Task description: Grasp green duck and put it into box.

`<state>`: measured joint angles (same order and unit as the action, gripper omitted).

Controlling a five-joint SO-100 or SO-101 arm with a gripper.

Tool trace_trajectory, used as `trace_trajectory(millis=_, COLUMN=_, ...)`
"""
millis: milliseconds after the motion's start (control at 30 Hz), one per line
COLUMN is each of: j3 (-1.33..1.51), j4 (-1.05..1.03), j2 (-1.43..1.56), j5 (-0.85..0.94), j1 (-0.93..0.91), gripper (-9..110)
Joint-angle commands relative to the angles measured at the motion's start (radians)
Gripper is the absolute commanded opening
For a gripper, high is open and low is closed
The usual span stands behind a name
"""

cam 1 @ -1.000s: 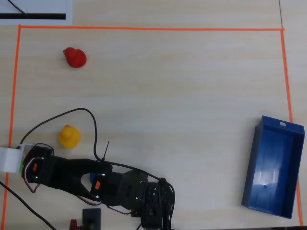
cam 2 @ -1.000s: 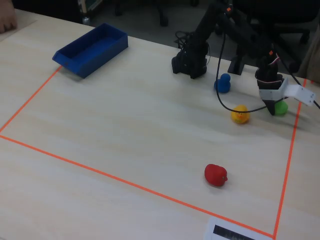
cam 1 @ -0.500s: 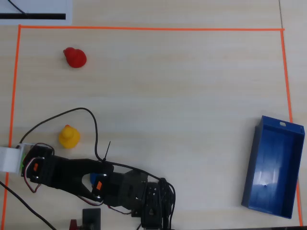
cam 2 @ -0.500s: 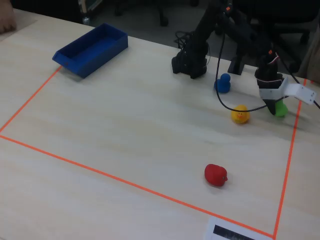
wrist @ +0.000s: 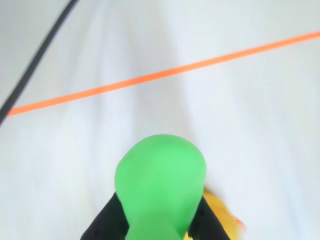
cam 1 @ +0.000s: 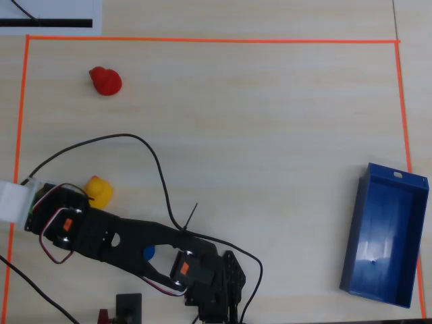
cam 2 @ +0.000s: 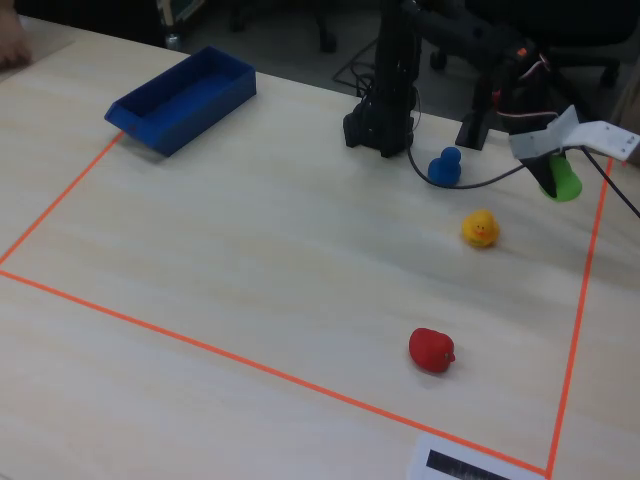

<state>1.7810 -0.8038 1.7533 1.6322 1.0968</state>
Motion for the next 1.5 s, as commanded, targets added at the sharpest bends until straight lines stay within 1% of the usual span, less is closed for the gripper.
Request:
trace_trajectory(millis=0, j3=-0.052, j4=-0.071, j2=0.170, j5=0.040, j1=-0.123, gripper=0)
trace_trajectory(millis=100, j3=-0.172, j4=-0.106, j2=0.195, j5=0.051, j1=-0.229, gripper=0)
trace_trajectory(millis=233, j3=-0.410, j4=-0.080, j2=0.141, j5=0.038, j1=-0.391, gripper=0)
trace_trajectory(millis=333, j3=-0.578, j4=-0.087, j2=0.080, j5=0.012, j1=-0.565, gripper=0)
trace_trajectory(millis=567, j3=-0.762, j4=-0.167, j2=0.002, j5=0.023, j1=-0.996, gripper=0)
trace_trajectory(millis=733, j3=-0.775, j4=-0.186, j2=-0.003, j5=0.023, j1=-1.235, gripper=0)
trace_trajectory(millis=900, j3=-0.769, j4=-0.261, j2=0.025, j5=0.012, j1=-1.459, gripper=0)
trace_trajectory(millis=1067, j3=-0.752, j4=-0.270, j2=0.072, j5=0.005, j1=-1.667, gripper=0)
trace_trajectory(millis=1467, j3=-0.583, j4=-0.249, j2=0.198, j5=-0.002, j1=-2.157, gripper=0)
